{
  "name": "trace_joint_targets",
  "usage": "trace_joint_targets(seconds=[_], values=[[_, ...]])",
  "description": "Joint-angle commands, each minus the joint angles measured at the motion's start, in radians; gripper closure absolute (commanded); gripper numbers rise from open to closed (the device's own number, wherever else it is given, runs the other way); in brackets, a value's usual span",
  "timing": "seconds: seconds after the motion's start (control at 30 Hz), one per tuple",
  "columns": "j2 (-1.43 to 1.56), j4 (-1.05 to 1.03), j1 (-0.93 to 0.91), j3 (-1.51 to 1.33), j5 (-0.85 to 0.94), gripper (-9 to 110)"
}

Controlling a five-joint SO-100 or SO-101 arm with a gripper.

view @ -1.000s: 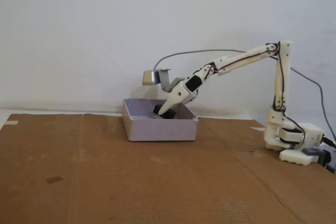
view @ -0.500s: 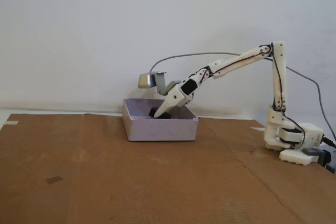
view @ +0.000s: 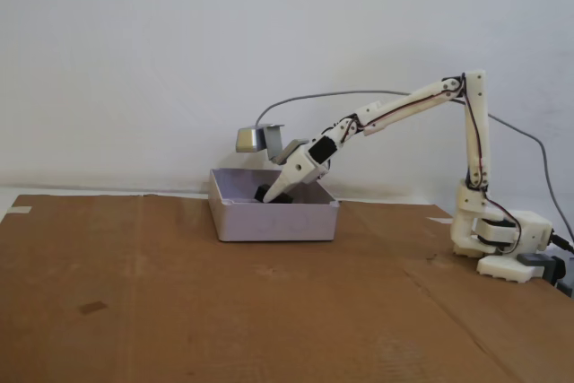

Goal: Grasp a block and put it in the box.

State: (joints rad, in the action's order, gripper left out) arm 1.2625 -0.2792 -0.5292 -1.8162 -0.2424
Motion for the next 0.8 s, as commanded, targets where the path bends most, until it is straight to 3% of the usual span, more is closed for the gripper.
trace_joint_targets(seconds=[0.0,0.17,0.47,0.77], values=[[0.034,0.043,0.015,0.097,0.011,100],[0.034,0.043,0.031,0.091,0.011,98],[0.034,0.043,0.029,0.097,0.011,79],[0.044,0.043,0.020,0.101,0.011,77]])
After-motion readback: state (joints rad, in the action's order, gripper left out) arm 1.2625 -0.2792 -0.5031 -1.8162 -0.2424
